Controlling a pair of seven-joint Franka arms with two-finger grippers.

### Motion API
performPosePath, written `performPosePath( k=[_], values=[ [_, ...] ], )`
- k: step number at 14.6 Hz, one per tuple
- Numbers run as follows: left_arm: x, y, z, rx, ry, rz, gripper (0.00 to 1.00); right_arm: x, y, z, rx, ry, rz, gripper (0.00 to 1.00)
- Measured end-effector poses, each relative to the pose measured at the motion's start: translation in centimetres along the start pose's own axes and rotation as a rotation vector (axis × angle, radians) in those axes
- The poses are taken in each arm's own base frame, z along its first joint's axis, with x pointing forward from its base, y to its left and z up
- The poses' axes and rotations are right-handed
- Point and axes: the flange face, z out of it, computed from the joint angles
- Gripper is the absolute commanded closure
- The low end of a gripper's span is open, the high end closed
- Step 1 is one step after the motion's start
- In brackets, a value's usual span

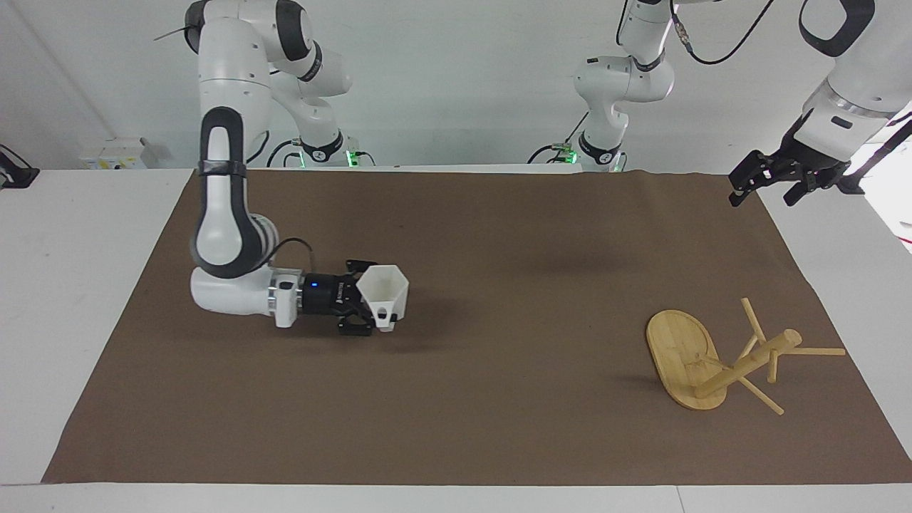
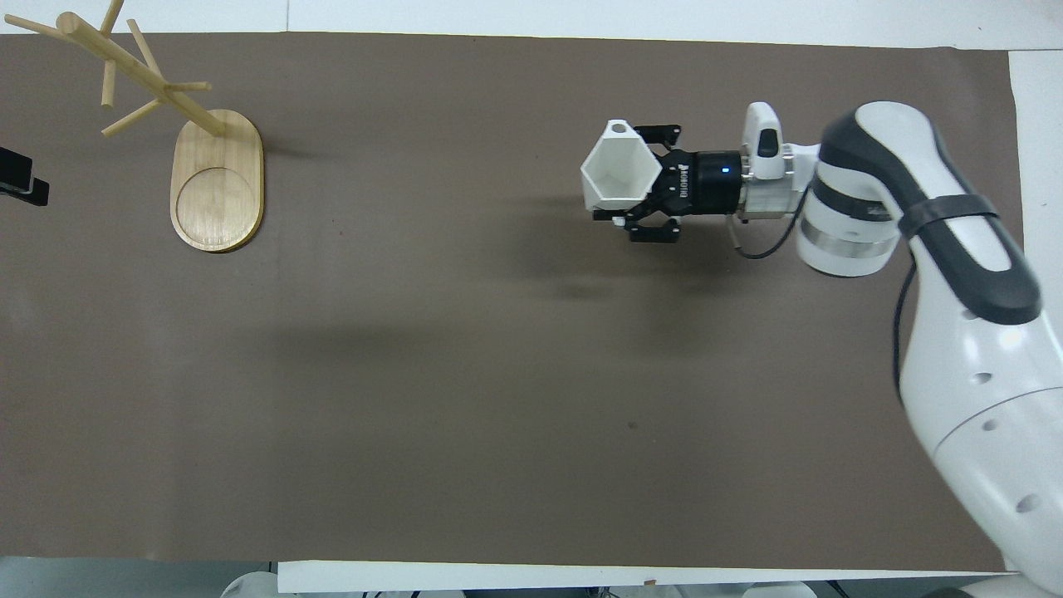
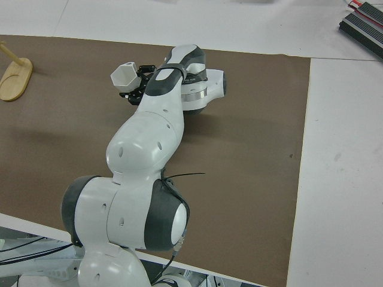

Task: Hang cup on rack
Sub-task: 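Lift the mug with the right gripper and carry it toward the left gripper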

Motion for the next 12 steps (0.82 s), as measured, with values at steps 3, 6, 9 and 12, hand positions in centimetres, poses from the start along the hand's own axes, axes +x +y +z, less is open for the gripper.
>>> performPosePath(
  k=[3, 6, 9, 12],
  values=[
    [-0.4, 4.5, 0.4, -0.002, -0.021, -0.05, 0.01, 2.0, -3.0, 8.9, -0.054, -0.02, 0.019, 0.81],
    [-1.7, 15.3, 2.7, -0.017, 0.055, -0.188, 0.01, 3.6, -6.0, 14.2, -0.074, -0.043, 0.021, 0.81],
    [-3.5, 22.8, 5.8, -0.031, 0.075, -0.258, 0.01, 4.1, -6.9, 15.6, -0.109, -0.066, 0.027, 0.81],
    [-4.1, 26.4, 7.4, -0.046, 0.094, -0.302, 0.01, 4.3, -6.9, 15.5, -0.119, -0.064, 0.037, 0.81]
  ],
)
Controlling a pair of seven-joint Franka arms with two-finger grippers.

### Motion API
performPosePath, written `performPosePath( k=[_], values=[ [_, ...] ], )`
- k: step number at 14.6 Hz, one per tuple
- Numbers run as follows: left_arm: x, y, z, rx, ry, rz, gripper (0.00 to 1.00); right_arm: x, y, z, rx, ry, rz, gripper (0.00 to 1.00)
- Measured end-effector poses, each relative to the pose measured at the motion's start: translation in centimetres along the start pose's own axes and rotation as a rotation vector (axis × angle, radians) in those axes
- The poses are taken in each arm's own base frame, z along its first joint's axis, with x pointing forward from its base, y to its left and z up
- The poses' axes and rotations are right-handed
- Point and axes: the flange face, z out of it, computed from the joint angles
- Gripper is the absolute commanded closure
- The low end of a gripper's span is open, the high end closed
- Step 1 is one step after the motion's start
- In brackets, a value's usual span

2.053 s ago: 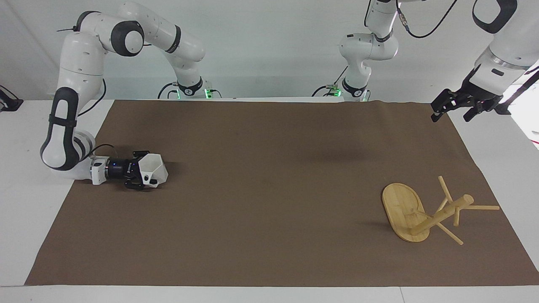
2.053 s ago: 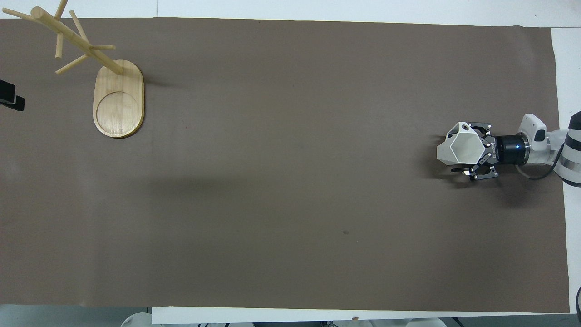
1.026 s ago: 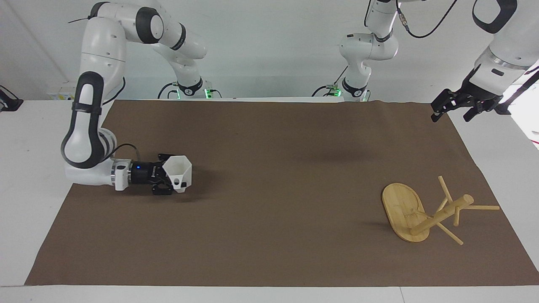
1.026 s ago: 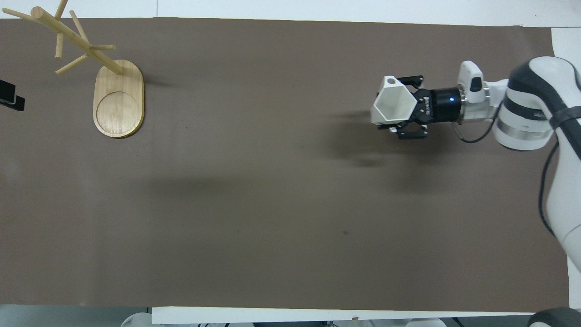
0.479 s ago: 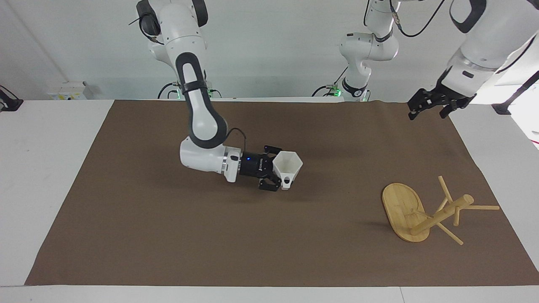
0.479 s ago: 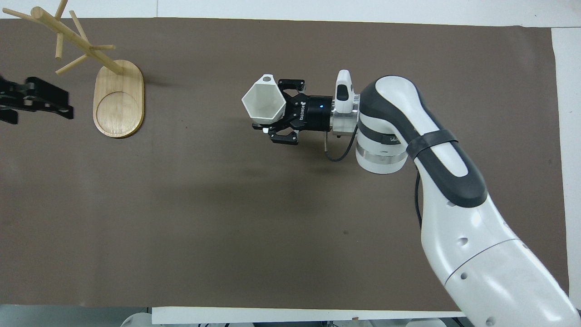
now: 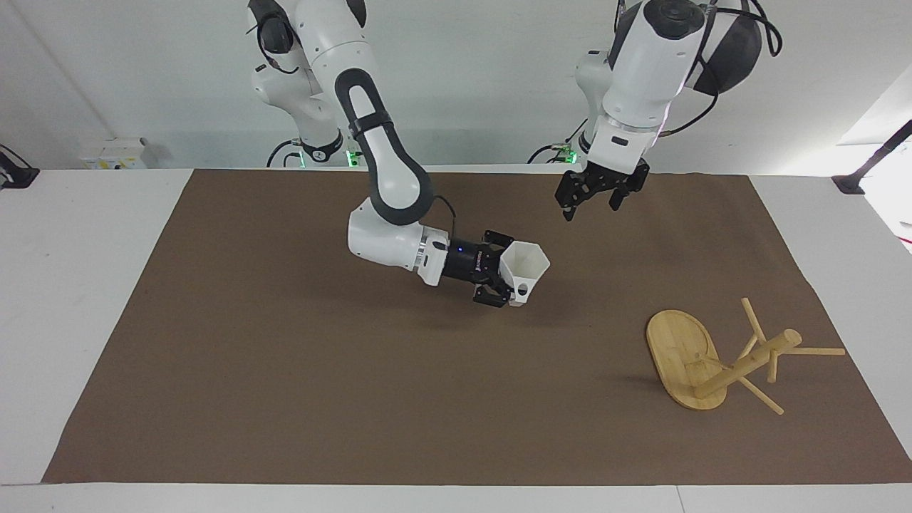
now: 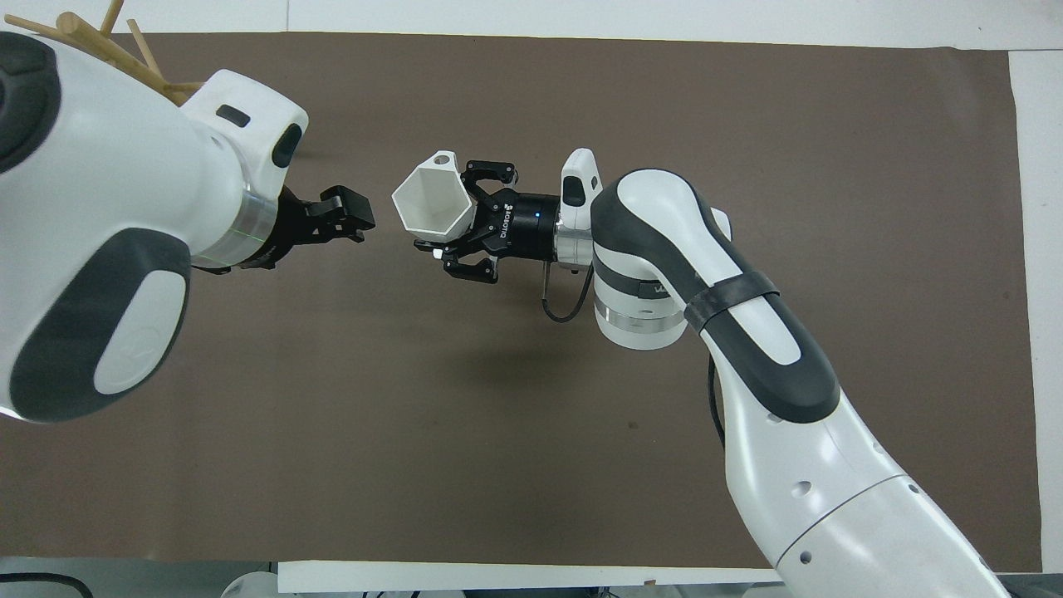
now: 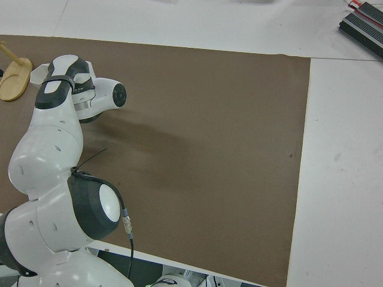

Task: Hang cup on rack
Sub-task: 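Lift the mug with the right gripper and carry it toward the left gripper, then grasp the mug with the left gripper while the right gripper holds it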

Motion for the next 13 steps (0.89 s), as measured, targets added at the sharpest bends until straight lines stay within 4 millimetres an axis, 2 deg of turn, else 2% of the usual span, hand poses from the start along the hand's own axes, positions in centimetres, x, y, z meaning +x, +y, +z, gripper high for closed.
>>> performPosePath(
  k=[2, 6, 8, 9, 10, 11, 12, 13],
  values=[
    [-0.1, 1.2, 1.0, -0.008, 0.01, -0.015, 0.01, 0.0, 0.1, -0.1, -0.004, 0.002, 0.002, 0.81],
    [1.4, 2.9, 4.3, -0.02, 0.034, -0.041, 0.02, 0.0, 0.1, -0.1, -0.004, 0.003, 0.003, 0.81],
    [1.9, 3.4, 5.2, -0.025, 0.037, -0.049, 0.02, 0.0, 0.1, -0.1, -0.005, 0.003, 0.004, 0.81],
    [2.1, 3.6, 5.4, -0.027, 0.037, -0.054, 0.07, 0.0, 0.1, -0.1, -0.005, 0.003, 0.004, 0.81],
    [2.3, 3.8, 5.6, -0.028, 0.038, -0.06, 0.36, 0.0, 0.1, -0.1, -0.007, 0.002, 0.004, 0.81],
    [2.4, 3.9, 5.7, -0.029, 0.037, -0.072, 0.87, 0.0, 0.2, -0.2, -0.012, -0.001, 0.004, 0.81],
    [2.4, 4.0, 5.9, -0.027, 0.034, -0.087, 1.0, -0.1, 0.2, -0.2, -0.015, -0.003, 0.004, 0.81],
    [2.4, 4.1, 6.2, -0.025, 0.031, -0.095, 1.0, -0.1, 0.2, -0.2, -0.016, -0.004, 0.004, 0.81]
  ],
)
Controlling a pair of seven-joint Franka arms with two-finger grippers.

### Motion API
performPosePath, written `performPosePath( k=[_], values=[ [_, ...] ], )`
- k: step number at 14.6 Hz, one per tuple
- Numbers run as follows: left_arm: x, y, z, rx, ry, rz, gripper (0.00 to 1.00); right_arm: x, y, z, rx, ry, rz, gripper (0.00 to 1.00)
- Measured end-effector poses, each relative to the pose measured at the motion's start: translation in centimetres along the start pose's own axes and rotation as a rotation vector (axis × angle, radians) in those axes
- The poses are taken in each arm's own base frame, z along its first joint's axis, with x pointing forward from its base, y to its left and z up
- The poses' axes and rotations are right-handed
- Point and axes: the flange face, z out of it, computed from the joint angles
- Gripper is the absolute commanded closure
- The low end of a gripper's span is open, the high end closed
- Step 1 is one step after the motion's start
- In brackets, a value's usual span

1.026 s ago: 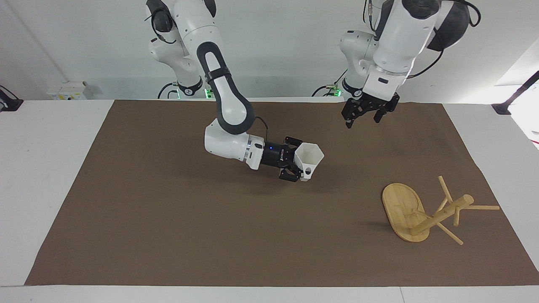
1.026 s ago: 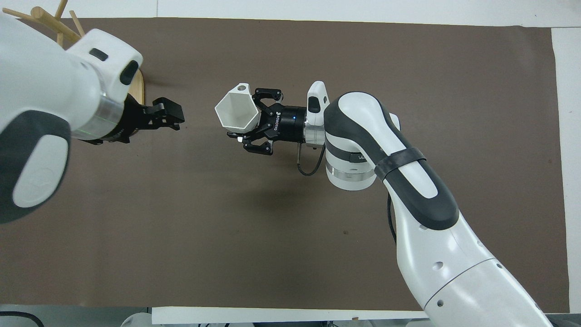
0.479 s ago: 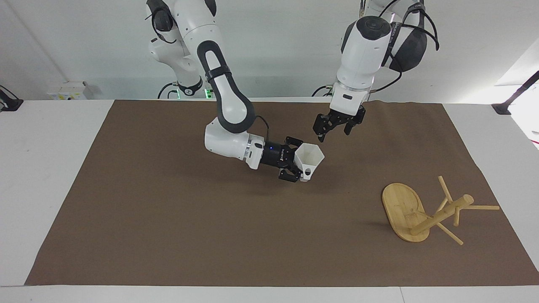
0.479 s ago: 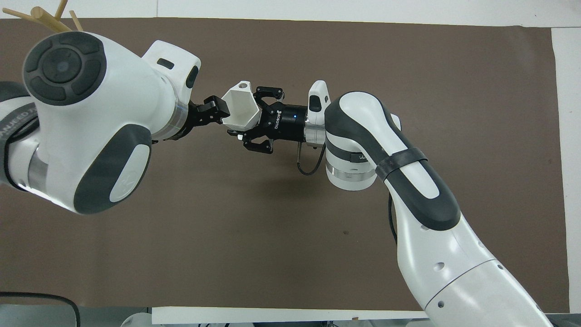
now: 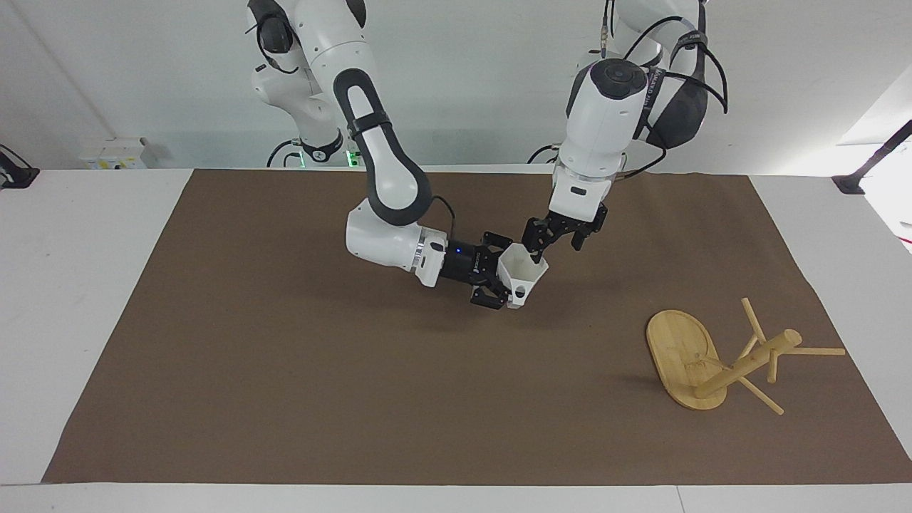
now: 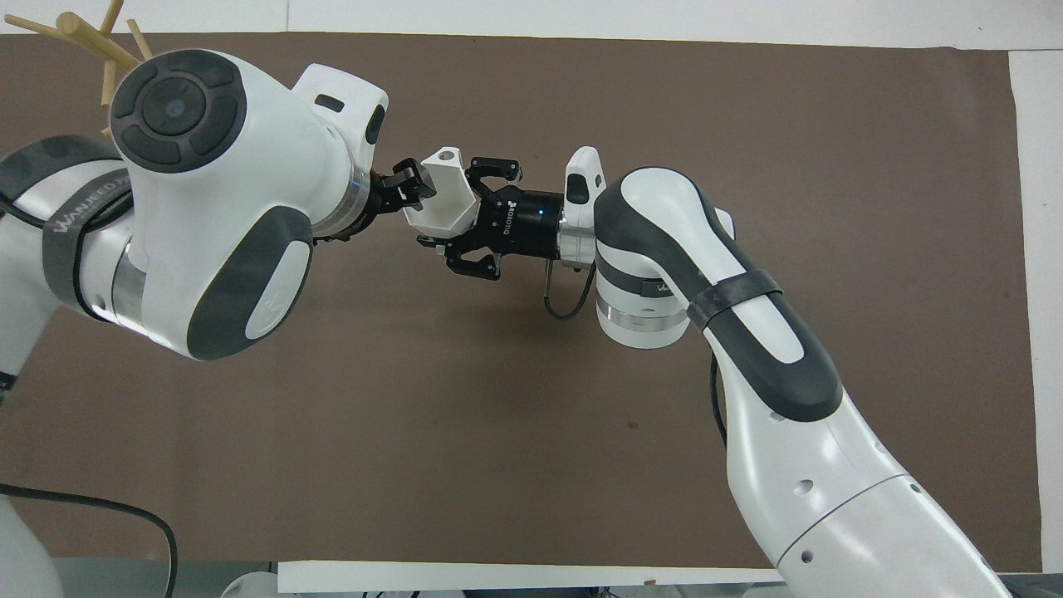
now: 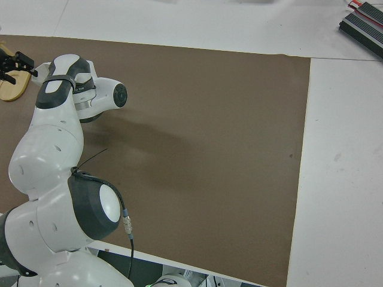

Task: Hang cup on rack
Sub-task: 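Grasp the mug with the left gripper while the right gripper holds it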

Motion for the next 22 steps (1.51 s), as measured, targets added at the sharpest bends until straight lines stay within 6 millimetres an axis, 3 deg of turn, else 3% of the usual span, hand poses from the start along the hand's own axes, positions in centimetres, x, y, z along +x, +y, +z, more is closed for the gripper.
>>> performPosePath(
  k=[8, 9, 11, 16, 19, 20, 22],
  values=[
    [-0.2, 0.9, 0.2, -0.056, -0.014, -0.028, 1.0, 0.0, -0.5, 0.5, 0.01, -0.002, -0.001, 0.78],
    [-0.1, 0.9, 0.3, -0.058, -0.015, -0.03, 1.0, 0.0, -0.5, 0.5, 0.009, -0.002, -0.001, 0.69],
    [-0.1, 1.0, 0.3, -0.061, -0.015, -0.031, 1.0, 0.0, -0.5, 0.5, 0.008, -0.002, -0.002, 0.01],
    [0.1, 1.1, 0.2, -0.079, -0.006, -0.039, 1.0, 0.0, 0.6, -0.6, -0.007, 0.005, 0.004, 0.01],
    [0.7, 1.1, 0.3, -0.096, 0.009, -0.063, 1.0, -0.7, 2.9, -4.2, 0.024, 0.025, 0.003, 0.01],
    [1.2, 0.7, 0.3, -0.102, 0.018, -0.078, 1.0, -1.2, 4.6, -6.8, 0.036, 0.012, -0.013, 0.01],
    [3.1, -0.7, 0.5, -0.137, 0.059, -0.117, 1.0, -2.7, 8.4, -14.2, 0.067, -0.045, -0.055, 0.01]
  ],
)
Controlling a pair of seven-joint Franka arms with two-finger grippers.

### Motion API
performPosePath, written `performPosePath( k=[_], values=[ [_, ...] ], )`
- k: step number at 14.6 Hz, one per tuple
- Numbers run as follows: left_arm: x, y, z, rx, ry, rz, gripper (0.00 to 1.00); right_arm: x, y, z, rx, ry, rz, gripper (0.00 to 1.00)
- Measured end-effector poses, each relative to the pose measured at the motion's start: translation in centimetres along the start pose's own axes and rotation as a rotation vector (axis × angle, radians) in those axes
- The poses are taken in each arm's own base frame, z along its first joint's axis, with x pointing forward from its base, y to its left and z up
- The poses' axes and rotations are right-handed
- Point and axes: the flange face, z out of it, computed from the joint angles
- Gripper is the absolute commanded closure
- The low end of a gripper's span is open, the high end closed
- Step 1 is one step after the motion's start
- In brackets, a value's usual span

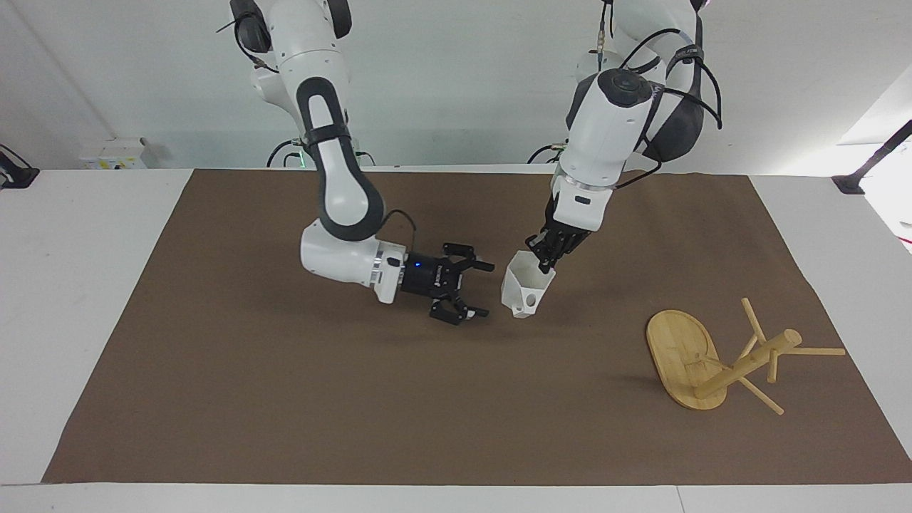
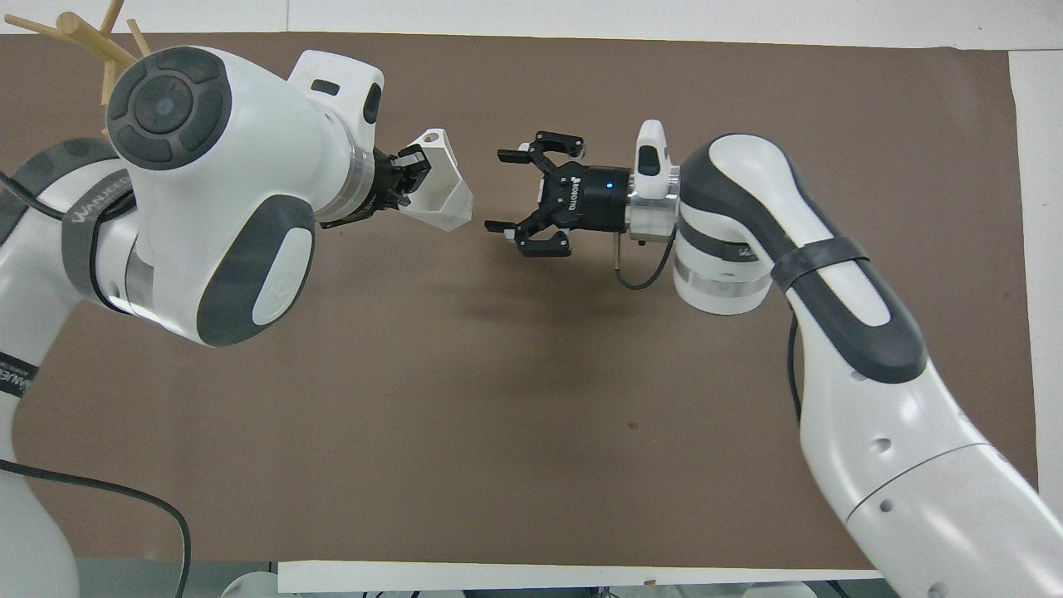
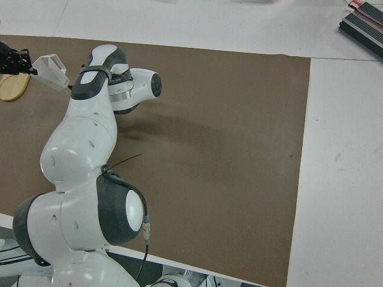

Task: Hang cup on rack
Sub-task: 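Grasp the mug with the left gripper while the right gripper holds it, then carry the mug toward the mug tree while the right gripper withdraws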

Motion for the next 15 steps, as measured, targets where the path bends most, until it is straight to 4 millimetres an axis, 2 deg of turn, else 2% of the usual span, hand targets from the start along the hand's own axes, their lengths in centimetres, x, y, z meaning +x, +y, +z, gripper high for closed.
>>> performPosePath(
  k=[2, 4, 5, 6, 8, 11, 13, 15],
  values=[
    [2.4, -2.2, -0.2, -0.066, 0.07, -0.049, 1.0, -2.3, 2.2, -8.6, 0.023, -0.062, -0.017, 0.01],
    [3.4, -5.0, 0.4, -0.162, 0.167, -0.088, 1.0, -3.9, 3.1, -16.8, 0.037, -0.174, -0.025, 0.01],
    [3.3, -7.0, 1.3, -0.21, 0.22, -0.109, 1.0, -4.1, 3.1, -20.2, 0.043, -0.267, -0.008, 0.01],
    [2.9, -9.0, 2.4, -0.244, 0.26, -0.123, 1.0, -3.4, 3.0, -22.4, 0.044, -0.357, 0.014, 0.01],
    [1.2, -12.5, 4.3, -0.308, 0.333, -0.139, 1.0, 0.3, 2.5, -24.4, -0.002, -0.534, 0.064, 0.01],
    [-0.7, -15.8, 6.6, -0.395, 0.443, -0.141, 1.0, 7.4, 0.6, -25.2, -0.13, -0.729, 0.186, 0.01],
    [-1.5, -17.0, 8.2, -0.431, 0.494, -0.138, 1.0, 10.1, -0.3, -26.2, -0.21, -0.799, 0.258, 0.01],
    [-0.7, -17.7, 8.8, -0.436, 0.521, -0.151, 1.0, 11.5, -0.8, -27.5, -0.297, -0.864, 0.352, 0.01]
  ],
)
